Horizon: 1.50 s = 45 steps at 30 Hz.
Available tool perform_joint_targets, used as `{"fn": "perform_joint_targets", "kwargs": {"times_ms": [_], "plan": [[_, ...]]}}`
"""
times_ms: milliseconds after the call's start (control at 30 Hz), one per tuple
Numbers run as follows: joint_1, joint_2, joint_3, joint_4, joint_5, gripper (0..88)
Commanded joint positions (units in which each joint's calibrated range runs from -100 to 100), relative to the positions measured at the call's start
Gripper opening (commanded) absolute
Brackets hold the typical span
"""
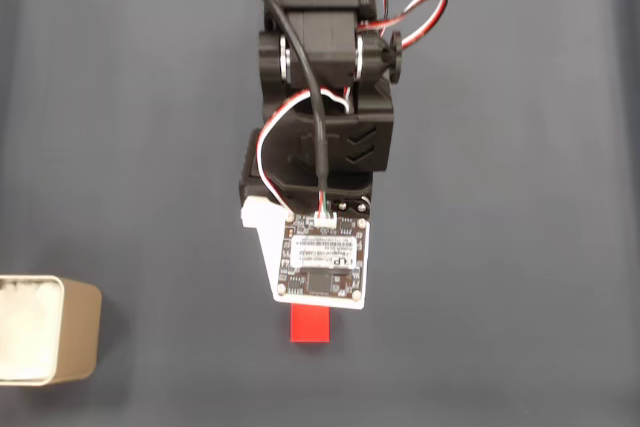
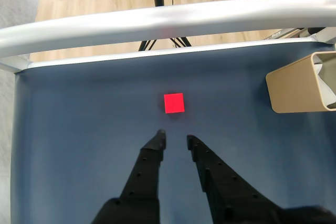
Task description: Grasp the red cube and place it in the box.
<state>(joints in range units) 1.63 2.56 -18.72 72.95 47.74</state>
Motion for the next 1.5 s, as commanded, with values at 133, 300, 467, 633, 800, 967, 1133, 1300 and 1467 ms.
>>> {"fn": "perform_joint_targets", "kwargs": {"times_ms": [133, 300, 467, 633, 800, 967, 1133, 1300, 1467], "plan": [[1.1, 1.4, -2.5, -3.5, 0.2, 20.8], [1.5, 2.8, -2.3, -6.0, 1.1, 24.7], [1.6, 3.6, -0.3, -10.3, 1.8, 27.9], [1.9, 3.3, 4.9, -16.1, 2.4, 30.5], [2.3, 2.3, 11.1, -21.6, 3.1, 32.2], [2.5, 2.5, 13.8, -24.0, 3.3, 33.0], [2.7, 2.6, 17.7, -27.5, 3.9, 33.9], [3.1, 2.6, 22.5, -32.5, 4.1, 35.5], [3.3, 2.6, 25.7, -35.9, 4.2, 36.2]]}}
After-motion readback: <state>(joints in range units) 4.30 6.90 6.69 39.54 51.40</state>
